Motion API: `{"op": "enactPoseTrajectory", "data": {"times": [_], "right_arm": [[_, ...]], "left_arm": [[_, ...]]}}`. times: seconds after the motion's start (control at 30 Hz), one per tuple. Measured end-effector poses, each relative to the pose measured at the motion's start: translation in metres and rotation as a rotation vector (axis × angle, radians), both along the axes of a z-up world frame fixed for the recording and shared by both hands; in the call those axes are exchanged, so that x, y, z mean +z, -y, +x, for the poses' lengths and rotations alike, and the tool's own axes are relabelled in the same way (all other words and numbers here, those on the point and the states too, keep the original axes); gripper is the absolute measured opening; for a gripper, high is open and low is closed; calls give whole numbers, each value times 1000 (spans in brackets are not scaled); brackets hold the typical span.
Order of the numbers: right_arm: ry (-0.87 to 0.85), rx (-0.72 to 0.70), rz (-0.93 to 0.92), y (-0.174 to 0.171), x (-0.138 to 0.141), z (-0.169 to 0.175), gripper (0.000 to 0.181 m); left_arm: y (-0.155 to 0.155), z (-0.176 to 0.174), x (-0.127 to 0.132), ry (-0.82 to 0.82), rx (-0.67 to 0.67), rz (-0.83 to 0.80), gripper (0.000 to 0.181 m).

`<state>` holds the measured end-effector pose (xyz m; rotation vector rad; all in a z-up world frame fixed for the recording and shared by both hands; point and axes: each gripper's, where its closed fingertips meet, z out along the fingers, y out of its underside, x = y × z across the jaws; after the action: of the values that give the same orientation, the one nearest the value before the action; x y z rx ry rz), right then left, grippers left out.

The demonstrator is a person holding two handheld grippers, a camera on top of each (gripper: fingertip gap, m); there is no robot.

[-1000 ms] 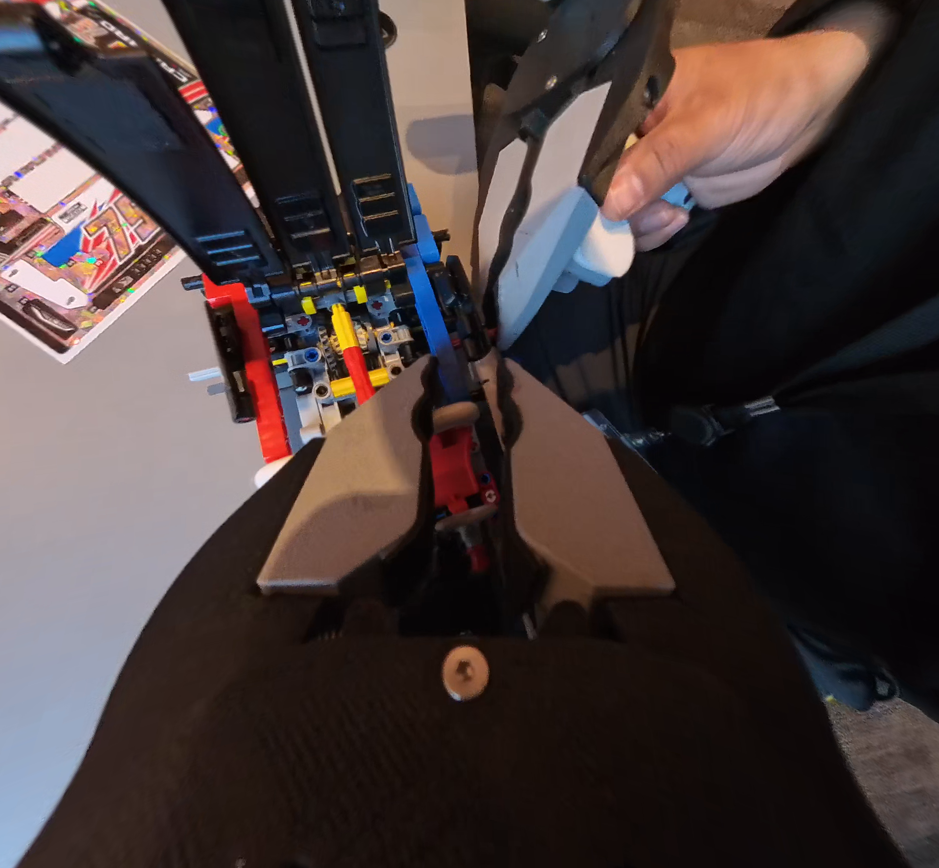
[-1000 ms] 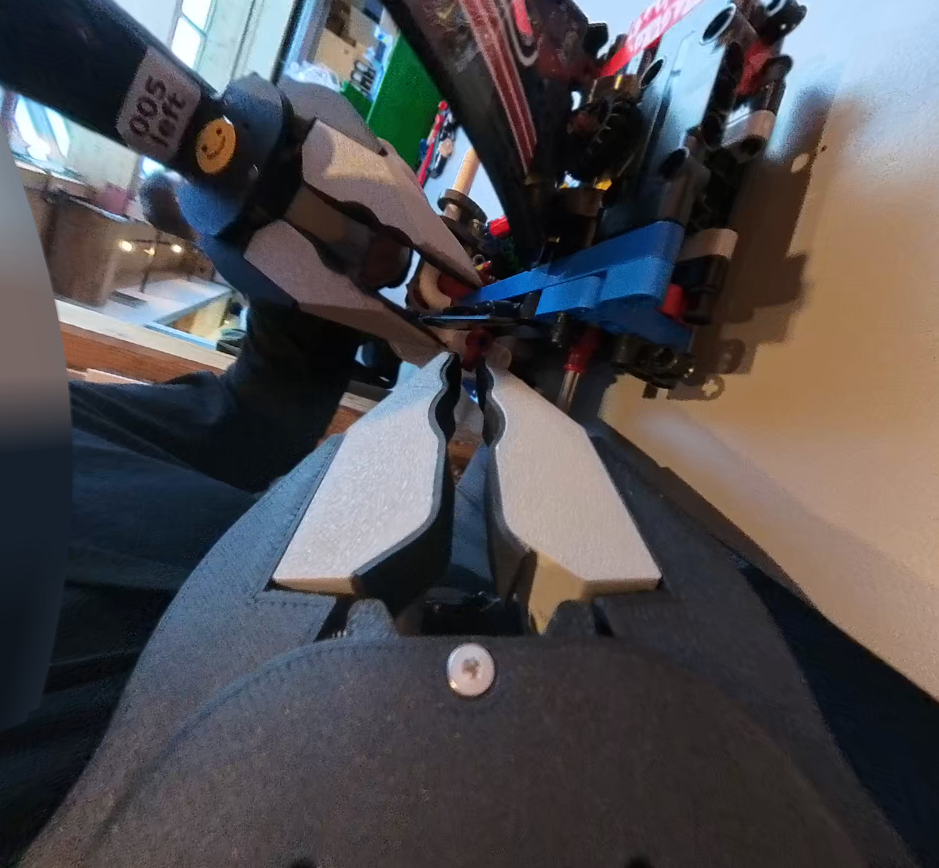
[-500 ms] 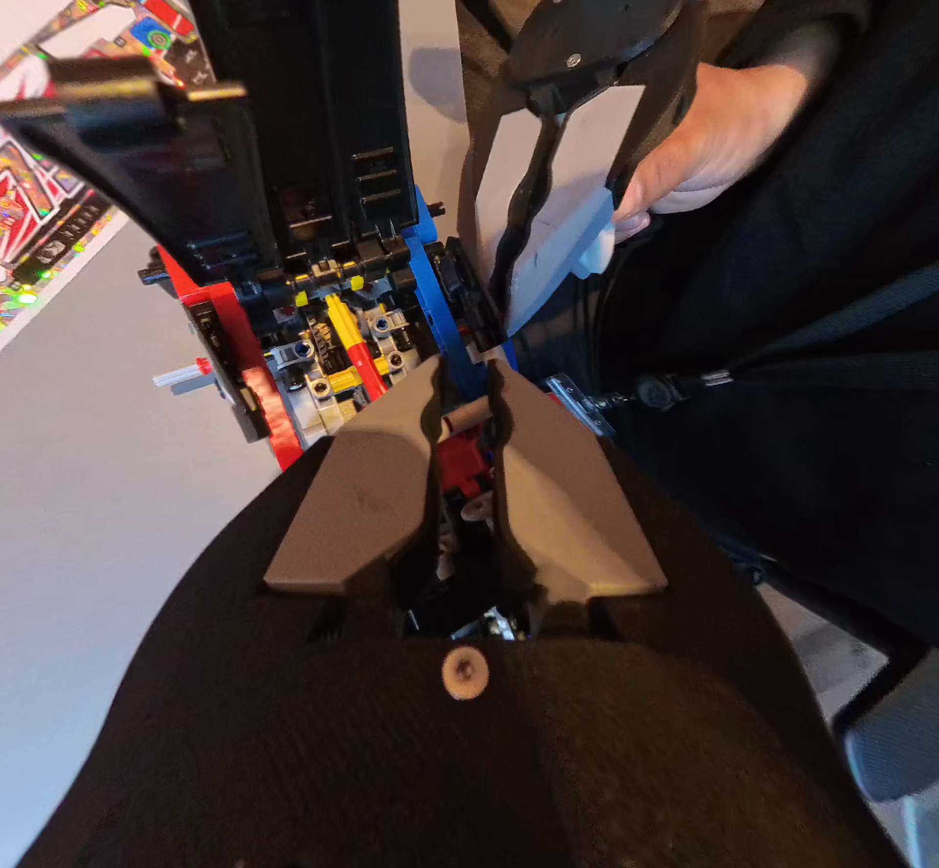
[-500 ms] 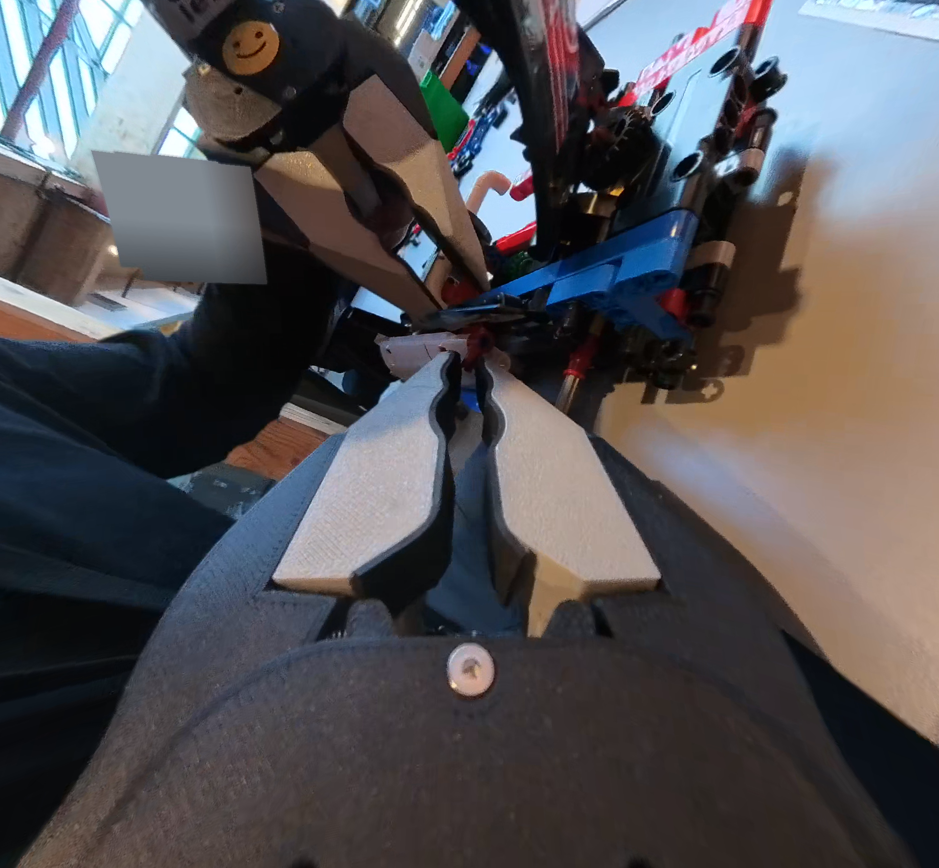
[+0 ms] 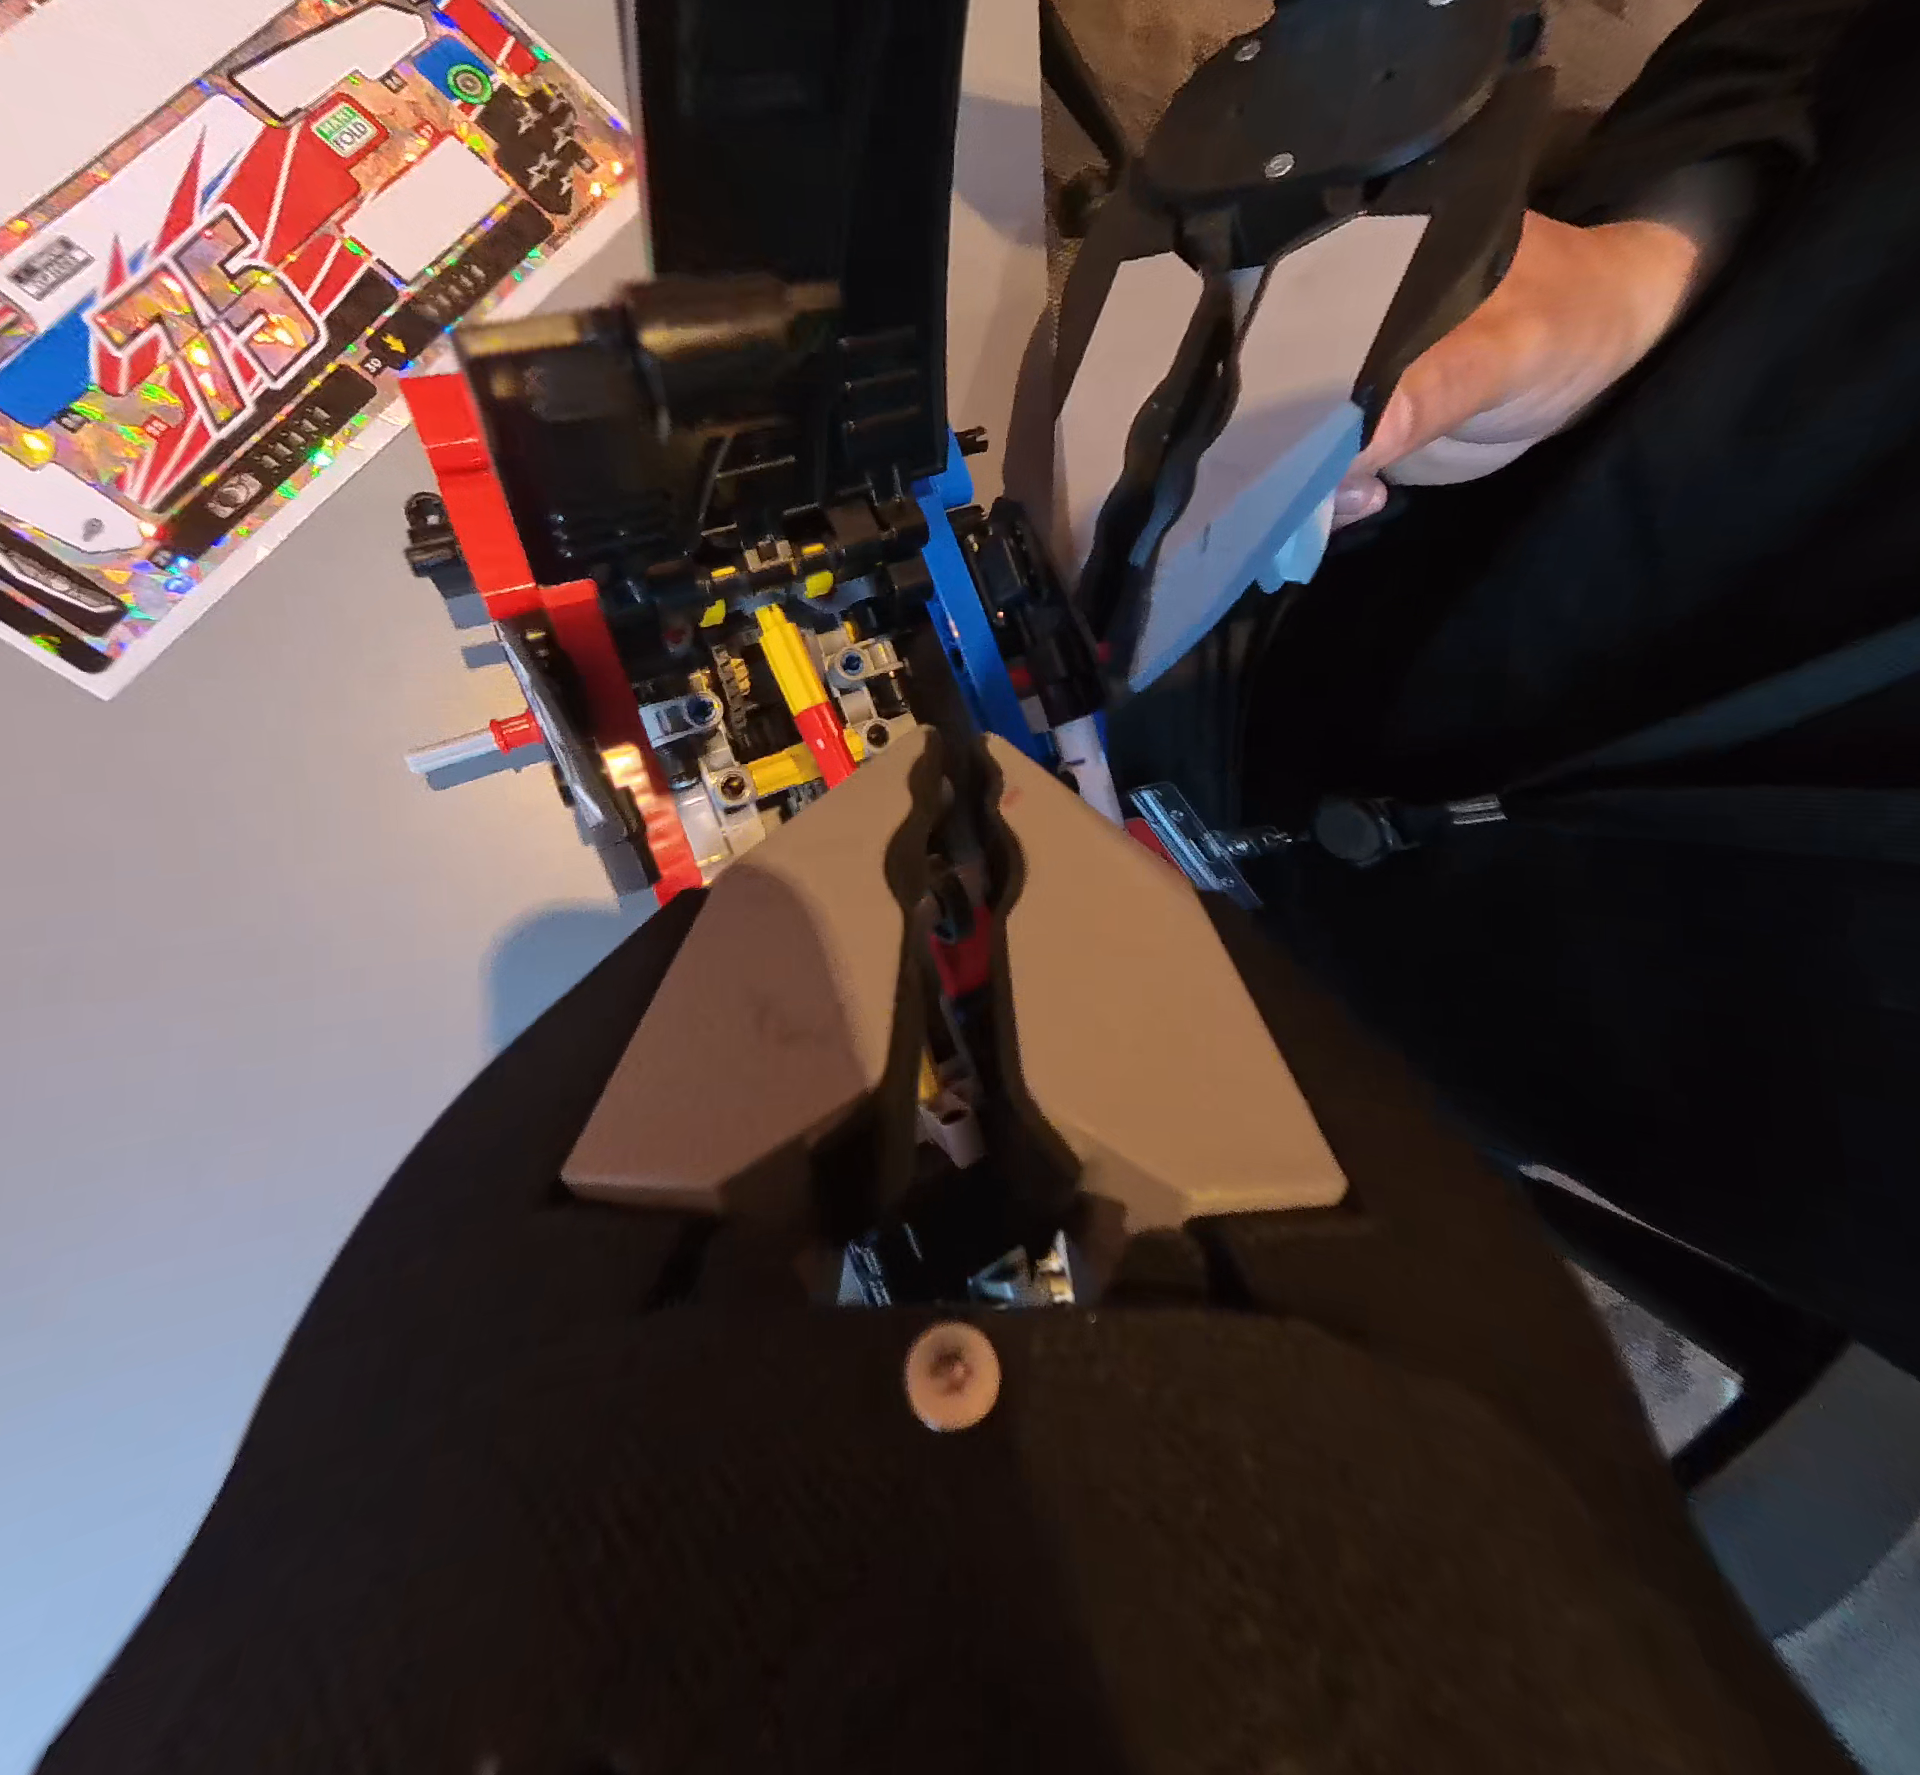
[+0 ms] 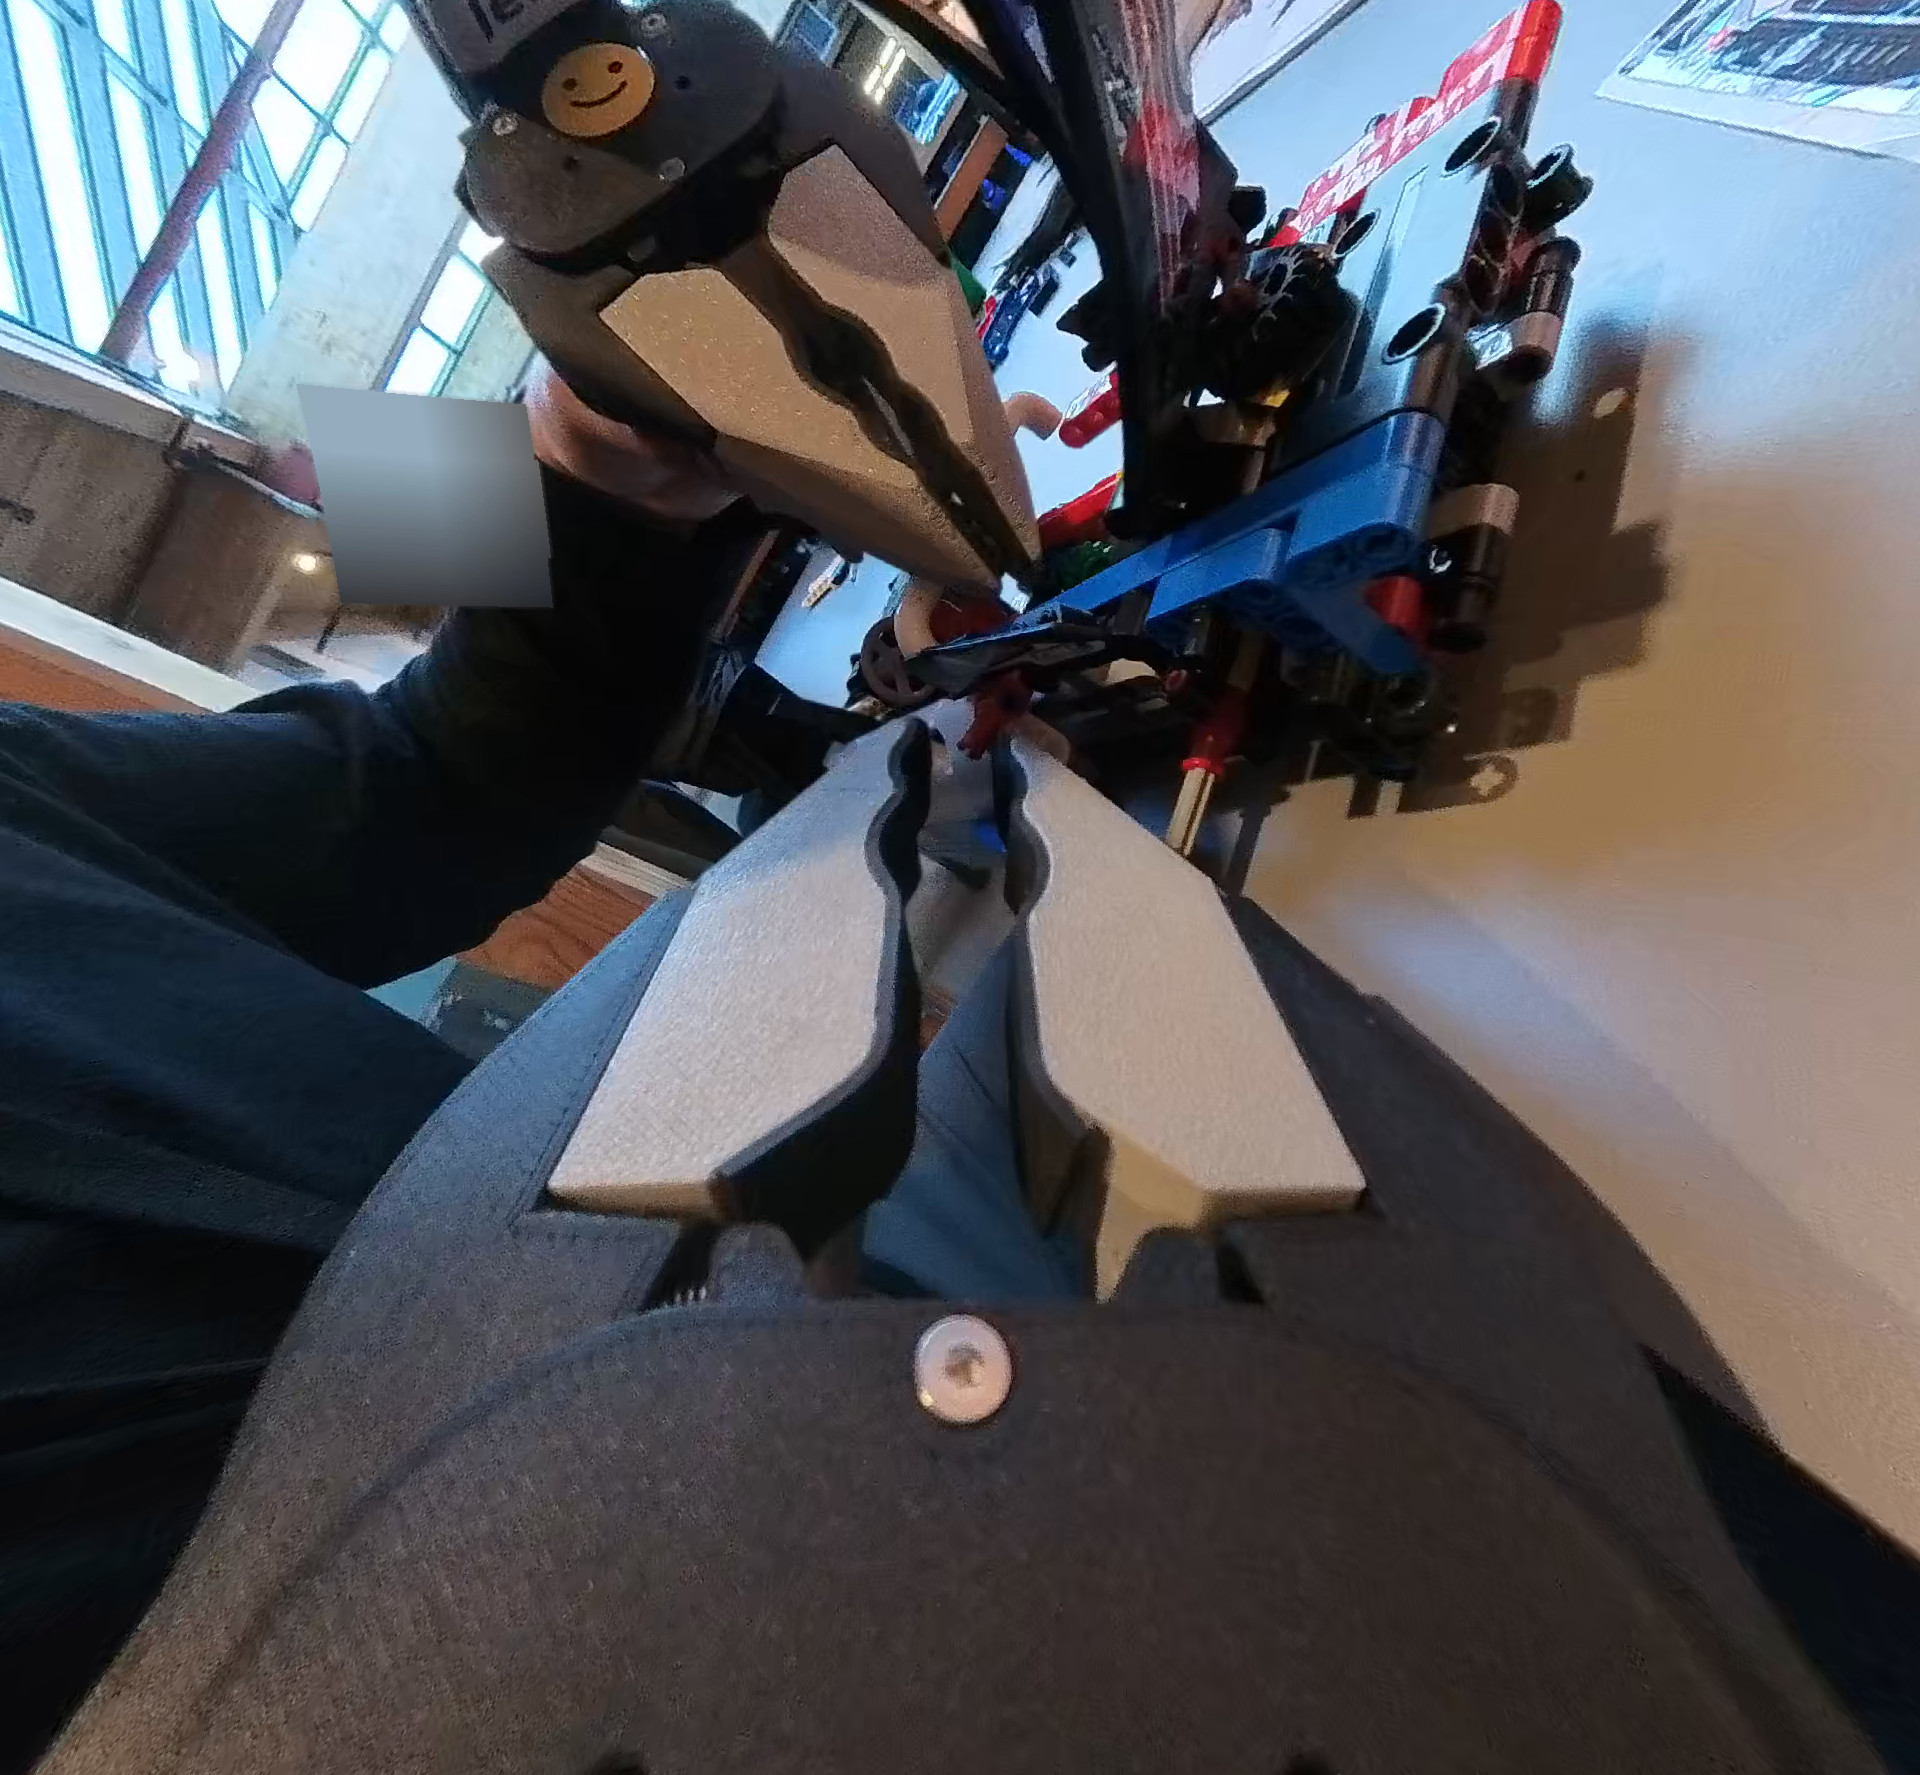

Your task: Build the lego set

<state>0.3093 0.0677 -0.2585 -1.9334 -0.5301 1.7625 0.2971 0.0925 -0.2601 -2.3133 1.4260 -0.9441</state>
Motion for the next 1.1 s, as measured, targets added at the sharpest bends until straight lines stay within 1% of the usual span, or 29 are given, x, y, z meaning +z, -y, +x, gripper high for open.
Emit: {"op": "enactPoseTrajectory", "data": {"times": [0.23, 0.37, 0.53, 0.6, 0.67, 0.73, 0.8, 0.9, 0.97, 1.0, 1.1], "right_arm": [[7, -3, -38, -1, 0, 1, 8], [19, -7, -52, -3, -3, 0, 5], [13, -8, -58, -4, -3, -1, 4], [14, -10, -56, -4, -4, -1, 3], [13, -15, -60, -4, -4, -1, 3], [12, -17, -64, -4, -4, -1, 3], [9, -16, -66, -5, -5, -1, 3], [7, -13, -64, -5, -5, -1, 3], [9, -13, -59, -5, -5, -1, 3], [11, -13, -57, -5, -5, -1, 2], [12, -14, -48, -5, -6, -1, 2]], "left_arm": [[-5, -1, 1, 9, -7, -38, 3], [2, 5, 5, 59, -32, -112, 3], [3, 3, 0, 17, -55, -111, 4], [2, 4, 0, 12, -54, -124, 0], [3, 4, 0, 12, -55, -149, 0], [2, 4, 0, 3, -42, -164, 0], [-1, 4, 1, 1, 2, -177, 0], [5, 12, 9, 44, 22, -227, 0], [4, 9, 1, -18, 39, -187, 0], [7, 10, -1, -32, 22, -176, 0], [3, 10, -1, -65, 40, -123, 0]]}}
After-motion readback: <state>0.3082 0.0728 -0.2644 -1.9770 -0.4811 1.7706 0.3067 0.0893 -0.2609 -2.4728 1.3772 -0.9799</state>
